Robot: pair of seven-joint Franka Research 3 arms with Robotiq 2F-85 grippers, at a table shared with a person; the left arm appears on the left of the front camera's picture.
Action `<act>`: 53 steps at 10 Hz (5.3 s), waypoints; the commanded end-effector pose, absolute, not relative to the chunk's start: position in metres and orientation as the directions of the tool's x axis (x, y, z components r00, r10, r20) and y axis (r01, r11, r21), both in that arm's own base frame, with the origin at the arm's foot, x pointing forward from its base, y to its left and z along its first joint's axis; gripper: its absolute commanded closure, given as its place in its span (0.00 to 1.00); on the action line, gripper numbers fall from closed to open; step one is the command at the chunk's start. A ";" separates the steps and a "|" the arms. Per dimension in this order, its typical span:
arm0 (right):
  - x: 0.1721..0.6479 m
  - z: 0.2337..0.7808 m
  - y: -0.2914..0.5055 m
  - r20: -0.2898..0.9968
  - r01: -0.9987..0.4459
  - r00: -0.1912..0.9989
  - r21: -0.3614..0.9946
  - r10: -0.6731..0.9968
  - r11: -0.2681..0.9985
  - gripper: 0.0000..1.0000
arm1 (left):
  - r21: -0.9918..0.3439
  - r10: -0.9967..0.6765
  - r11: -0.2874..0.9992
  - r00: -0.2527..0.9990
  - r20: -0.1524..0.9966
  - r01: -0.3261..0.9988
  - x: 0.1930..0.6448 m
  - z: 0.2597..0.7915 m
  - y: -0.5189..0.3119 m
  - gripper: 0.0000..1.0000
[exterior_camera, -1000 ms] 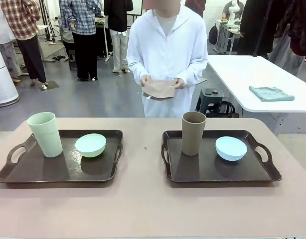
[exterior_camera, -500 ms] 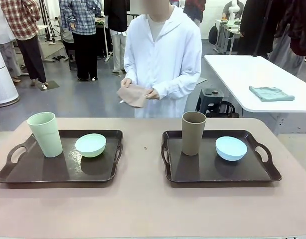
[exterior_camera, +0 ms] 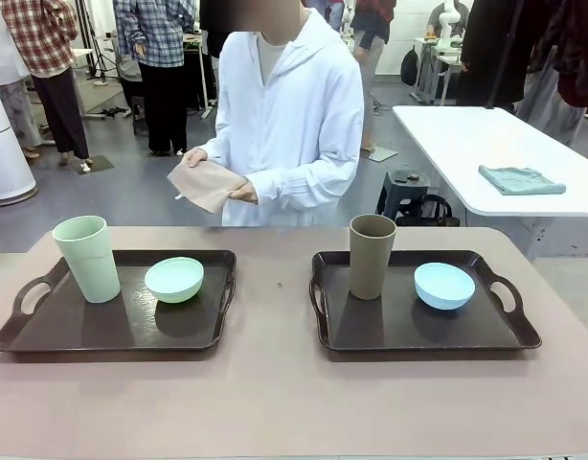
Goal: Set up a tray with a mat and arrange the tableware.
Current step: Pick up the Picnic Bowl and Reusable plastic cup from the Handle tray in front of the human's position and hold them in the air.
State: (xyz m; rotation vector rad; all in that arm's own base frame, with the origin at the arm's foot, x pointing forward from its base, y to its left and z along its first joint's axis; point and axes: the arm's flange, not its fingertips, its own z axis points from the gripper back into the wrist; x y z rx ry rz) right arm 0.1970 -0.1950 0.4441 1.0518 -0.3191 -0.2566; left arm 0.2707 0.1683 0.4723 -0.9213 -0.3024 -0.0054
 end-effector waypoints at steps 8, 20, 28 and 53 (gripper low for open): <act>0.199 0.444 -0.197 0.151 0.031 0.923 0.888 -0.355 0.458 0.00 | -0.789 0.123 0.596 0.954 0.273 0.150 0.269 0.475 0.169 0.00; 0.199 0.444 -0.197 0.151 0.031 0.923 0.888 -0.355 0.458 0.00 | -0.789 0.123 0.596 0.954 0.273 0.150 0.269 0.475 0.169 0.00; 0.199 0.444 -0.197 0.151 0.031 0.923 0.888 -0.355 0.458 0.00 | -0.789 0.123 0.596 0.954 0.273 0.150 0.269 0.475 0.169 0.00; 0.336 0.615 0.132 0.159 -0.123 0.986 0.512 0.046 0.850 0.00 | -0.149 -0.641 0.587 0.569 0.516 0.796 0.379 0.584 0.069 0.00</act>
